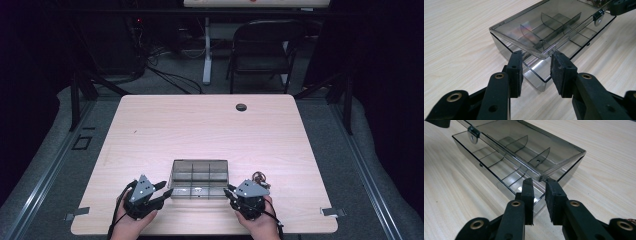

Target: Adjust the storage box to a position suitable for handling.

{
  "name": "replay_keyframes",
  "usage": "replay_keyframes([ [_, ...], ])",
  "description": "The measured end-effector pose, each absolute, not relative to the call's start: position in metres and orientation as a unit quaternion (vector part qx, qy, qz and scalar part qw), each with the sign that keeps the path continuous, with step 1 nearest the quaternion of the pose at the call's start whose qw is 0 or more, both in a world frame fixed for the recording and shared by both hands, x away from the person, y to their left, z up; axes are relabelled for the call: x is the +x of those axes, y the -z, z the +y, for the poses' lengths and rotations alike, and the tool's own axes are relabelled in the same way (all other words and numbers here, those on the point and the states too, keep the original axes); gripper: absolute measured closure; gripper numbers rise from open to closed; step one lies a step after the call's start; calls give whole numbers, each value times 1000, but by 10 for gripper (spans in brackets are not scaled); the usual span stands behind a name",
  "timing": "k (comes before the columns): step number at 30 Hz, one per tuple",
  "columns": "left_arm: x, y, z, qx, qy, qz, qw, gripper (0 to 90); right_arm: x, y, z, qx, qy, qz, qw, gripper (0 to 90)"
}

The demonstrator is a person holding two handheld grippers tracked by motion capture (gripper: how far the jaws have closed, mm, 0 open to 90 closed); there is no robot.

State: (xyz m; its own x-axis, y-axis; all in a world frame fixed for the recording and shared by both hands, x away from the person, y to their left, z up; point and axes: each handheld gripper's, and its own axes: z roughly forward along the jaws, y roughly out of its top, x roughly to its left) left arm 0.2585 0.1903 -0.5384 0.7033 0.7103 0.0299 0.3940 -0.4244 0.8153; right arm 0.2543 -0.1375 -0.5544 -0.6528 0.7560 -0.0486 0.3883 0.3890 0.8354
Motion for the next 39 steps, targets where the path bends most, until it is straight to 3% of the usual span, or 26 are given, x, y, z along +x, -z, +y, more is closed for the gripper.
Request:
replay_keyframes([
  [11,262,531,186,815,-200,338,426,625,263,560,-143,382,-432,795,188,722],
  [39,285,497,182,798,-234,330,446,685,265,562,-142,379,-433,795,188,726],
])
